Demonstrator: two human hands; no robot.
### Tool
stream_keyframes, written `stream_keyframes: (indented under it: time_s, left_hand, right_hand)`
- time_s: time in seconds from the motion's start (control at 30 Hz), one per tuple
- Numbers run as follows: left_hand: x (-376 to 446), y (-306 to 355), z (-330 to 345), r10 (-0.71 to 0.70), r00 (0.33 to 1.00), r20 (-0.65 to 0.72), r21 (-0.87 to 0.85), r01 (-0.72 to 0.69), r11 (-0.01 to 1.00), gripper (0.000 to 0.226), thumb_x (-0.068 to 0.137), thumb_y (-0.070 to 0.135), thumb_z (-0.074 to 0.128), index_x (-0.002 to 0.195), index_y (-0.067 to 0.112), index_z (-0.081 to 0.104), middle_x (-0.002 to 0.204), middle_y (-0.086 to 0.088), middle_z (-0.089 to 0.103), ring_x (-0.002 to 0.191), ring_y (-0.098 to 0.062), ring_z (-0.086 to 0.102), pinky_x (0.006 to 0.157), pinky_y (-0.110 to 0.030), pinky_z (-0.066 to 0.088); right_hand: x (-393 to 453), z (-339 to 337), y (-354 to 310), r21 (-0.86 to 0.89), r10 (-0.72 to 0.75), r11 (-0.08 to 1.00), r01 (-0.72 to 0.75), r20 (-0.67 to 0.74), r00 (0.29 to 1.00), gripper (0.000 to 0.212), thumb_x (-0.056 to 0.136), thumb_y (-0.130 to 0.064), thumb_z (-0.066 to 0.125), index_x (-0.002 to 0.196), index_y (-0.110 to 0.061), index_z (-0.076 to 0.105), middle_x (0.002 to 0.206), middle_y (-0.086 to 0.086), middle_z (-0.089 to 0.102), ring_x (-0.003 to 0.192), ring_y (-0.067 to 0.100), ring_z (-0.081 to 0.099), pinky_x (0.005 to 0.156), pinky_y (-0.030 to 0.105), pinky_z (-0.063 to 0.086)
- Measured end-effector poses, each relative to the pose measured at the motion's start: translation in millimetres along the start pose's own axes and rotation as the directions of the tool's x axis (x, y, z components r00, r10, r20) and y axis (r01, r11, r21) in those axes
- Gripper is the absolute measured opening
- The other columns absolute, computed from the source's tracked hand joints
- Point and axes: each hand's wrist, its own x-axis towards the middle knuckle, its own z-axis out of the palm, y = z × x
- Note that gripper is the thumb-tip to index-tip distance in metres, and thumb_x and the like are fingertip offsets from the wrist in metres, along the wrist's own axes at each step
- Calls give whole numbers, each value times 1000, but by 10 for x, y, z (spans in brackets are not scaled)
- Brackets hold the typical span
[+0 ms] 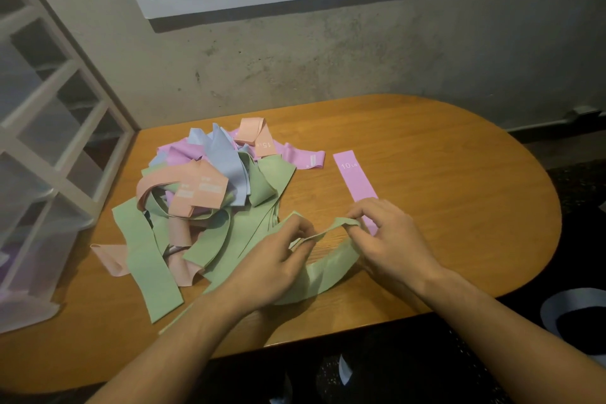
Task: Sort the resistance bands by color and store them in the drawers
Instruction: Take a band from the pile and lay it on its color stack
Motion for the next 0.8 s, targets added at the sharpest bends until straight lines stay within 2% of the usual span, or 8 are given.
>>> stream_keyframes:
  time_s: [0.1,0.2,0.27,0.43,0.5,0.63,0.73,0.8]
  left_hand:
    - [-10,89,23,-5,1000,19,-84,7,996,8,105,32,46,100,38,43,99,13,69,76,-8,60,73,-43,53]
    - [-5,130,29,1,999,44,-121,5,993,2,106,31,44,104,32,44,104,22,65,95,-11,61,91,-43,50]
    - [-5,150,30,5,999,39,-133,0,991,8,103,38,46,106,30,44,100,22,60,95,-10,60,95,-46,48]
    - [-20,194,12,-27,999,26,-105,30,994,32,93,59,49,108,31,43,100,13,61,90,-13,61,88,-50,51]
    - [-15,214,5,-15,1000,15,-111,17,994,39,88,64,51,106,30,45,99,10,63,94,-12,61,86,-48,51]
    - [41,306,40,-20,999,-40,-384,3,923,34,91,25,74,110,23,46,82,18,56,72,-7,58,70,-25,48]
    - [97,411,13,-127,991,51,-583,133,801,60,83,27,79,129,34,42,94,-2,66,83,-25,69,77,-35,53]
    - [121,490,-21,-203,972,120,-633,232,738,55,85,32,77,130,33,45,104,-5,75,90,-28,72,80,-36,57]
  right_hand:
    - [13,-6,-41,17,-11,1000,12,-31,999,10,91,-28,66,85,-34,62,99,-17,61,99,7,57,85,38,49]
    - [20,-13,-79,60,8,998,-7,-13,1000,18,93,-27,66,84,-41,60,96,-16,60,94,5,56,77,30,48]
    - [21,-28,-98,102,17,995,-18,8,1000,20,92,-27,67,83,-44,61,95,-16,61,90,6,57,73,28,48]
    - [42,-92,-185,344,142,928,-141,21,990,14,93,-20,67,90,-32,72,87,-17,69,77,4,63,61,15,45]
    - [78,-107,-201,452,202,872,-189,20,979,11,93,-21,67,89,-28,73,86,-12,72,79,5,65,67,22,50]
    - [126,-119,-256,569,303,756,-323,133,944,18,100,-23,58,93,-18,74,86,-3,73,82,10,65,77,36,55]
    - [157,-158,-344,682,362,607,-407,218,906,23,102,-23,54,95,-15,74,81,-1,71,77,13,63,73,34,52]
    - [179,-202,-384,721,360,559,-409,232,903,19,102,-23,55,94,-16,72,80,0,70,75,14,62,71,33,50]
